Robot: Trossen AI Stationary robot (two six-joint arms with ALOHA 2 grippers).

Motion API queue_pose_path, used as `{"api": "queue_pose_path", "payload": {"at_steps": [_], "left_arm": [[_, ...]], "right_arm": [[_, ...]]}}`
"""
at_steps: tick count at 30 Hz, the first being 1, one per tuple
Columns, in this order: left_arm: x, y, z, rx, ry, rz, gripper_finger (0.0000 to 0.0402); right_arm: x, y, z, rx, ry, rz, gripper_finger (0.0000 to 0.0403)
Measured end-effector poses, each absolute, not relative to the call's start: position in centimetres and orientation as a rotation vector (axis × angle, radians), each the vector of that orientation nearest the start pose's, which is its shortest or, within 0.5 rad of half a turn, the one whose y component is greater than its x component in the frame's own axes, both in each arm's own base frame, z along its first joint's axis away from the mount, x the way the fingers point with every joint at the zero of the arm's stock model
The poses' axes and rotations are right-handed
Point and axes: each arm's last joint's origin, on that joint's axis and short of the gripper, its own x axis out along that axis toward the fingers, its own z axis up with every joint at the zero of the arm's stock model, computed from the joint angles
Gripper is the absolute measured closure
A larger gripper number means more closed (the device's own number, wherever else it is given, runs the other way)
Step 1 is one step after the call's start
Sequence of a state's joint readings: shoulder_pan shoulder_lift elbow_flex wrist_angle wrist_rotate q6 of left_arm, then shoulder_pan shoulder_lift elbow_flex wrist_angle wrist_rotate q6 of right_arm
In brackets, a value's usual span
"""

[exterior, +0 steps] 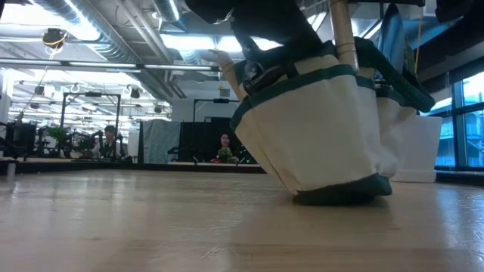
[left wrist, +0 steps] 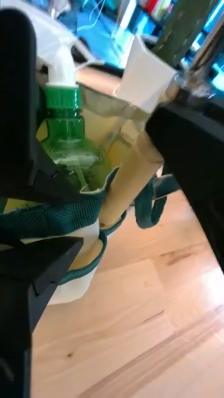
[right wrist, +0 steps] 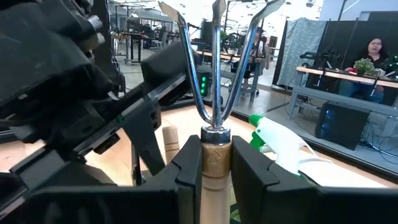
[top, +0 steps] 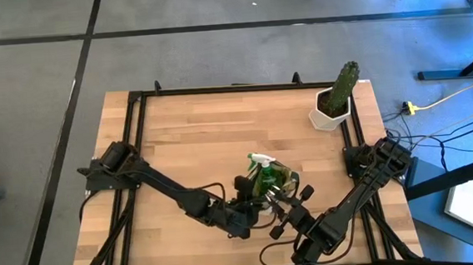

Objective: Pick & Place Garden tools in Gardening bag
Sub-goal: Put the brown hand rake into the green gardening bag

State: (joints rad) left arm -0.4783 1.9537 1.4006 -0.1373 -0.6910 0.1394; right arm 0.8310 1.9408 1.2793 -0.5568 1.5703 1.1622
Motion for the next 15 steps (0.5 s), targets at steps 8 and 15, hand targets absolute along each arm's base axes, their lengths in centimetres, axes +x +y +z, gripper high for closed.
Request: {"api": "queue_pose_path", "payload": {"at_steps": [8,15], "left_arm": [[38.95,-17.74,21.20,0.467,0.606,0.158,0.0386],[38.91,-17.84,21.20,0.467,0.606,0.154,0.0395]], "right_arm": [[27.35,24.94,18.29,-0.067,0.027,-0.753,0.0345],[27.67,24.60,18.29,-0.085,0.035,-0.765,0.0345]]}}
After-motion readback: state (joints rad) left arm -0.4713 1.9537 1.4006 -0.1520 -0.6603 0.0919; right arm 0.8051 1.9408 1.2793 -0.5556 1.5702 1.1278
